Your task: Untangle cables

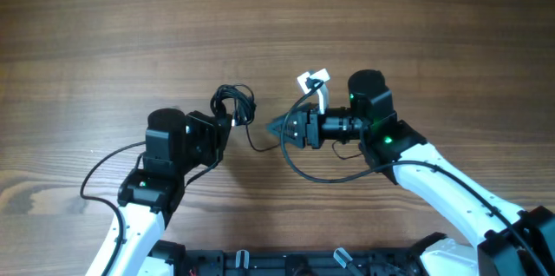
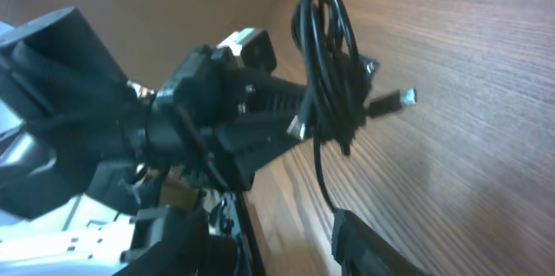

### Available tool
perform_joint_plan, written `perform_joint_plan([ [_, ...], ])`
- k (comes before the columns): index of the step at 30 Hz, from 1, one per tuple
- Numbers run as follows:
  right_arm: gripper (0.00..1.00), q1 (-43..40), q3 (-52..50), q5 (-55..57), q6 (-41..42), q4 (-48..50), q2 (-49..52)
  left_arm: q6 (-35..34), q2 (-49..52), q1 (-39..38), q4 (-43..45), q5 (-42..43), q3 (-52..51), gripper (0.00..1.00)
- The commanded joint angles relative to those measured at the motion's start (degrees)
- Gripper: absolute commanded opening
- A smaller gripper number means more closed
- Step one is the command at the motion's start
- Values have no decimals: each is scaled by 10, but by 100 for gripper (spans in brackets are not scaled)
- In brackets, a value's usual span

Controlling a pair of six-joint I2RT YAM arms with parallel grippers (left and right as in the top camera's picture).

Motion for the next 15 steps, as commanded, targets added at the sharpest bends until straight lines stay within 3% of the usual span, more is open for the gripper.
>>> perform_joint_plan([
  [1, 41, 27, 3, 102, 23, 11, 4, -11, -5, -34, 6, -8, 4, 4],
  [3, 31, 43, 3, 145, 41, 5, 4, -11, -5, -53, 7, -21, 4, 4],
  [5, 28, 49, 3, 169, 53, -4, 4, -12, -5, -64, 8, -36, 4, 4],
  [15, 27, 49, 3, 127, 66, -23, 4, -42, -5, -78, 41, -39, 4, 4],
])
